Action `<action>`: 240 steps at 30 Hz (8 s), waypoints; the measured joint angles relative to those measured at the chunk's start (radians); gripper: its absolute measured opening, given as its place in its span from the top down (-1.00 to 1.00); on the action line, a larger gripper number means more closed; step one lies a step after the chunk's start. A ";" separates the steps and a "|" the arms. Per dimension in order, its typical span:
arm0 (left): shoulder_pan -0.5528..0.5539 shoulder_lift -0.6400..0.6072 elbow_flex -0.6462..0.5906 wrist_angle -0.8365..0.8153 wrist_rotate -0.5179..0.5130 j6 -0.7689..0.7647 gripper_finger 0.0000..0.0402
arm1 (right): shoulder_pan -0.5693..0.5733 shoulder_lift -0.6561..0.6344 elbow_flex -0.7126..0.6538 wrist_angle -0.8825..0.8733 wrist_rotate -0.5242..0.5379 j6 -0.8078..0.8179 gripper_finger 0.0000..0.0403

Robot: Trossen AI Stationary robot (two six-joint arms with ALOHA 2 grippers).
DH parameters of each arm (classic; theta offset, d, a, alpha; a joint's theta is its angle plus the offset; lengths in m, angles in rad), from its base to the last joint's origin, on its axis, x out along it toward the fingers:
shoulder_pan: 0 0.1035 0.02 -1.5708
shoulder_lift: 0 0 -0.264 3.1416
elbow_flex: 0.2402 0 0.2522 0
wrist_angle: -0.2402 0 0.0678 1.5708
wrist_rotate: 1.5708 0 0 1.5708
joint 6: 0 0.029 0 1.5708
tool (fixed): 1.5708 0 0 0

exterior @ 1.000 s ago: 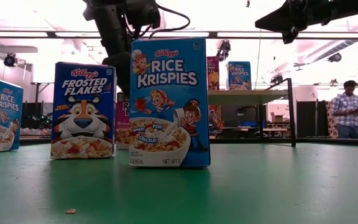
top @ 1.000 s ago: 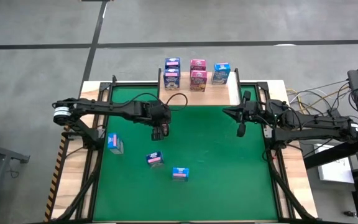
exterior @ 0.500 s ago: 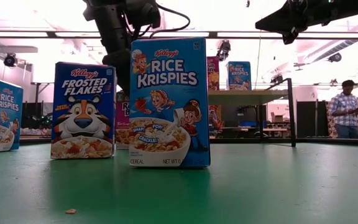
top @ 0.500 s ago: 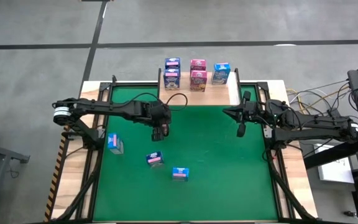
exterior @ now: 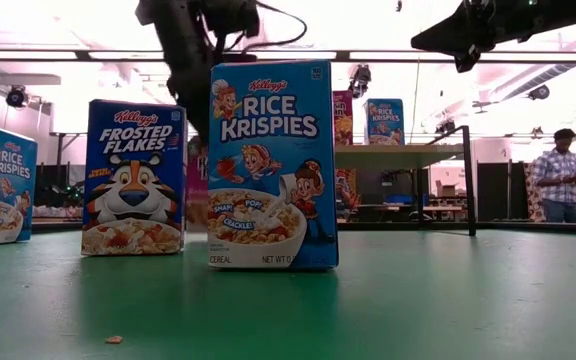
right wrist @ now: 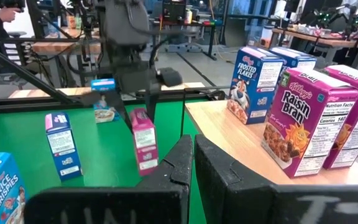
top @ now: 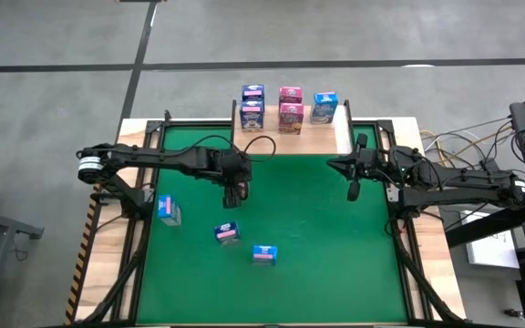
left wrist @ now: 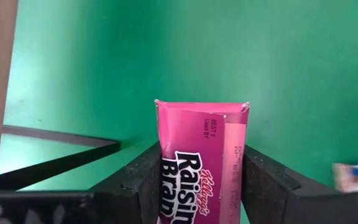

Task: Stack cereal on shelf
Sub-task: Put the pink cereal on the shelf aligned with the other pink cereal boxes

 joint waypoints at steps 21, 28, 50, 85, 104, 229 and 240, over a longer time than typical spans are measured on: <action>0.026 0.007 0.406 0.227 0.019 0.259 0.20 | 0.000 0.000 0.000 -0.001 0.001 -0.004 0.96; 0.099 0.055 0.406 0.338 0.016 0.196 0.20 | 0.000 -0.001 0.000 -0.002 0.001 -0.011 0.96; 0.150 0.131 0.410 0.312 0.025 0.173 0.16 | 0.000 -0.002 0.000 -0.005 0.001 -0.011 0.96; 0.187 0.145 0.402 0.387 -0.008 0.277 0.03 | 0.000 -0.002 0.000 -0.005 0.002 -0.018 0.96; 0.188 0.185 0.404 0.412 0.036 0.438 0.18 | -0.001 -0.002 0.000 -0.005 0.002 -0.026 0.96; 0.121 0.194 0.314 0.416 -0.224 0.356 1.00 | -0.001 -0.002 0.000 0.003 0.003 -0.056 0.96; 0.124 0.195 0.314 0.478 -0.247 0.327 1.00 | -0.001 -0.002 0.000 0.004 0.003 -0.056 0.96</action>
